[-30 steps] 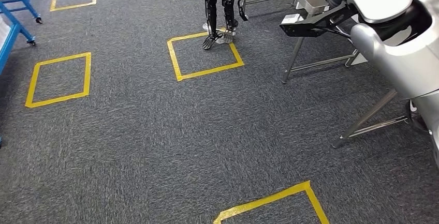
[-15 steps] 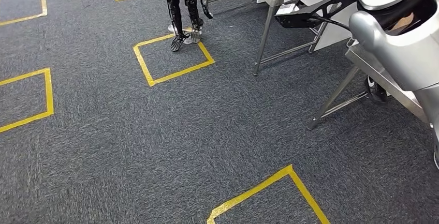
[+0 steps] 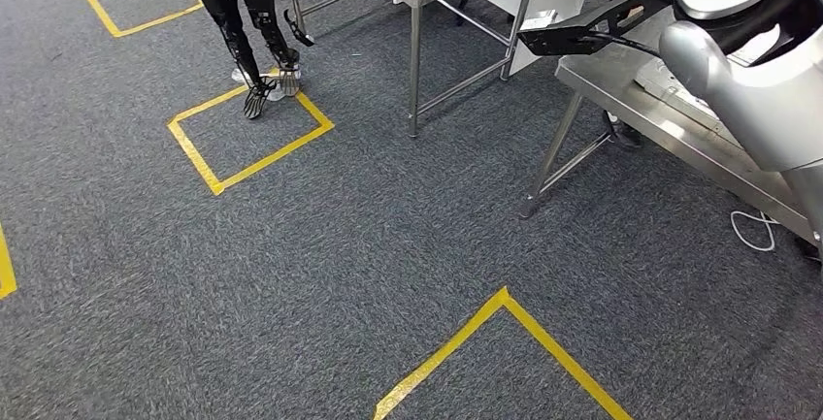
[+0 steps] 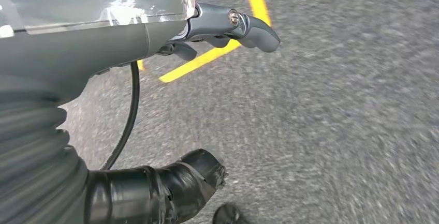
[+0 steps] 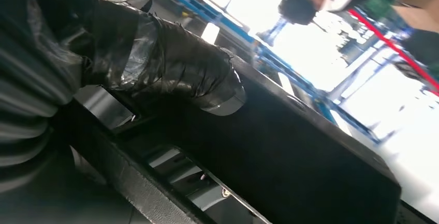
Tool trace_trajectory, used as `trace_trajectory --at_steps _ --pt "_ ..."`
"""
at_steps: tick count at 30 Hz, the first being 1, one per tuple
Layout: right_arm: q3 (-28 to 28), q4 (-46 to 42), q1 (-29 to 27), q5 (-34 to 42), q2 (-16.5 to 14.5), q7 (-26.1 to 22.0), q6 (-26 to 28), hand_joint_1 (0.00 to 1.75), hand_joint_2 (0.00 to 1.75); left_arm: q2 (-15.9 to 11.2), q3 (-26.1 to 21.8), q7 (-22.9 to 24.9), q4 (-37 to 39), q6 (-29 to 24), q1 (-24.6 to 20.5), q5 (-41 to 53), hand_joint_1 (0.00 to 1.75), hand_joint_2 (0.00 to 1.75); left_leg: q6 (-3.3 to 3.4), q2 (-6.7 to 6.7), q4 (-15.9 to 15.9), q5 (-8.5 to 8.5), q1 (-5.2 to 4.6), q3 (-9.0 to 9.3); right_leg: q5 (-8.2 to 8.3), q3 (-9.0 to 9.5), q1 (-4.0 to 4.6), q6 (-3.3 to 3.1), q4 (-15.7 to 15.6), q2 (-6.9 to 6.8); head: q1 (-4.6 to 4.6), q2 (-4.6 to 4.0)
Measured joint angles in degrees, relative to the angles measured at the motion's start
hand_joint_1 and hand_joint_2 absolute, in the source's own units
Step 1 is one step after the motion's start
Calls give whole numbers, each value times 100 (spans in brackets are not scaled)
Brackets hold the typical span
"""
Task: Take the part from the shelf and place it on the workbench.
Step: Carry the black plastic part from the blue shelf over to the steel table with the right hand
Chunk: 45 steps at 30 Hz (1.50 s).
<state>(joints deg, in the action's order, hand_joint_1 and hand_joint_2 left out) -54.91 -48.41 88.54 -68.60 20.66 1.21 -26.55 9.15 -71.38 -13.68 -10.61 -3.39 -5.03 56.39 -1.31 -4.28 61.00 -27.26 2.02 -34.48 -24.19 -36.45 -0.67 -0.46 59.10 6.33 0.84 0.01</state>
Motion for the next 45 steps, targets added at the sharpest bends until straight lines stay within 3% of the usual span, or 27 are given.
trace_trajectory --at_steps 1,2,4,6,8,10,11,13,14,15,17,19,20,21,23,25,26,28,30,32,34,36,38,40,41,43,45 --pt "-3 2 -3 5 11 3 4 175 175 1 1 2 1 4 -2 3 0 175 24 -102 -111 1 7 45 4 -43 -7 42 24 80 -2 0" --pt "-7 4 -7 10 28 5 8 175 175 1 1 4 1 11 -9 8 0 175 59 -100 -129 -20 -4 59 23 -80 -16 84 31 161 -1 0" --pt "-8 7 -15 19 73 4 15 175 175 7 2 4 1 22 -28 17 0 175 153 59 -165 3 -9 68 53 -116 -31 161 12 229 -3 -1" --pt "-8 10 2 19 109 7 26 175 175 12 3 4 1 30 -36 30 0 175 251 218 -230 44 1 93 -87 -237 -8 216 234 -93 -19 -1" --pt "-13 15 6 26 125 10 50 175 175 12 4 4 1 36 -23 43 0 175 313 369 -255 49 -25 103 -406 -535 -5 258 856 -494 -33 -1" --pt "-26 19 -34 39 139 12 78 175 175 12 4 10 1 36 -12 51 0 175 340 534 -252 31 -53 109 -580 -808 -24 279 1411 -601 -33 -1" --pt "-32 22 -55 45 155 12 86 175 175 12 5 26 1 27 -14 57 0 175 346 615 -251 19 -64 117 -530 -824 -25 275 1444 -622 -33 -1" --pt "-37 32 -67 51 184 12 121 175 175 12 13 136 1 -3 -23 88 0 175 343 760 -250 -12 -86 151 -197 -530 0 222 900 -708 -32 -1" --pt "-37 42 -61 52 184 14 154 175 175 13 19 219 1 -16 -25 104 0 175 331 826 -251 -32 -100 173 -64 -319 38 172 522 -834 -32 -1" --pt "-37 60 -53 59 155 21 199 175 175 14 25 312 1 -23 -26 110 0 175 310 891 -251 -52 -115 192 26 -154 83 121 215 -937 -31 -1" --pt "-37 129 -46 79 82 47 282 175 175 16 31 448 1 -26 -37 89 0 175 254 1030 -256 -88 -137 226 37 -41 159 43 -20 -1007 -30 -1" --pt "-38 212 -56 91 43 68 322 175 175 16 31 500 1 -23 -62 49 0 175 197 1142 -265 -129 -147 267 58 -26 142 -3 -65 -858 -28 0" --pt "-38 241 -63 91 41 67 339 175 175 16 30 505 2 -15 -74 29 0 175 174 1086 -229 -179 -145 273 71 3 115 -28 -109 -799 -27 0" --pt "-39 256 -69 91 39 61 361 175 175 21 30 509 3 -4 -81 14 0 175 155 951 -84 -283 -137 222 89 34 86 -56 -153 -747 -23 0" --pt "-41 271 -99 91 37 48 398 175 175 27 30 524 6 13 -68 0 0 175 125 609 527 -603 -115 -58 105 64 61 -93 -195 -637 -19 -1" --pt "-52 280 -170 91 32 43 406 175 175 20 28 537 7 15 -31 0 0 175 93 481 1195 -828 -102 -416 106 56 56 -100 -185 -489 -16 -1" --pt "-59 286 -207 92 29 40 406 175 175 14 27 539 6 15 -18 0 0 175 77 470 1297 -787 -96 -497 103 51 50 -96 -172 -402 -16 -1" --pt "-67 296 -248 93 28 33 405 175 175 5 25 543 6 16 -13 2 0 175 50 415 854 -394 -62 -353 80 35 25 -62 -111 -226 -16 -1" --pt "-67 303 -253 94 25 23 402 175 175 3 25 563 7 21 -13 11 0 175 37 168 170 -84 -12 -59 40 -13 7 4 -13 -71 -19 -1" --pt "-69 310 -261 100 16 -2 401 175 175 4 26 591 8 26 -15 32 0 175 64 27 -78 -56 -4 60 39 -79 -3 80 41 70 -21 -1" --pt "-71 326 -280 112 19 -21 404 175 175 7 26 607 8 27 -32 48 0 175 138 159 -106 -34 -23 76 72 -121 -19 153 28 174 -20 -1" --pt "-72 345 -290 120 27 -22 412 175 175 9 25 614 8 27 -44 51 0 175 233 313 -158 1 -23 101 -1 -197 0 208 152 -88 -32 -1" --pt "-75 355 -296 123 18 -22 424 175 175 8 24 615 8 27 -40 51 0 175 299 447 -190 15 -31 113 -284 -450 16 243 684 -491 -44 -1" --pt "-97 367 -322 127 6 -22 426 175 175 8 24 620 8 27 -31 50 0 175 325 582 -191 5 -46 114 -551 -787 -6 260 1371 -611 -43 -1" --pt "-115 375 -336 128 4 -23 422 175 175 8 24 626 8 27 -29 52 0 175 331 654 -190 -5 -52 119 -564 -869 -11 258 1531 -622 -44 -1" --pt "-141 392 -339 128 3 -27 414 175 175 8 24 675 8 24 -35 72 0 175 326 794 -189 -35 -66 151 -301 -696 5 216 1199 -681 -44 -1" --pt "-146 402 -300 127 -5 -39 409 175 175 13 25 749 8 15 -37 109 0 175 296 920 -191 -79 -94 201 4 -289 87 117 435 -944 -44 -1"
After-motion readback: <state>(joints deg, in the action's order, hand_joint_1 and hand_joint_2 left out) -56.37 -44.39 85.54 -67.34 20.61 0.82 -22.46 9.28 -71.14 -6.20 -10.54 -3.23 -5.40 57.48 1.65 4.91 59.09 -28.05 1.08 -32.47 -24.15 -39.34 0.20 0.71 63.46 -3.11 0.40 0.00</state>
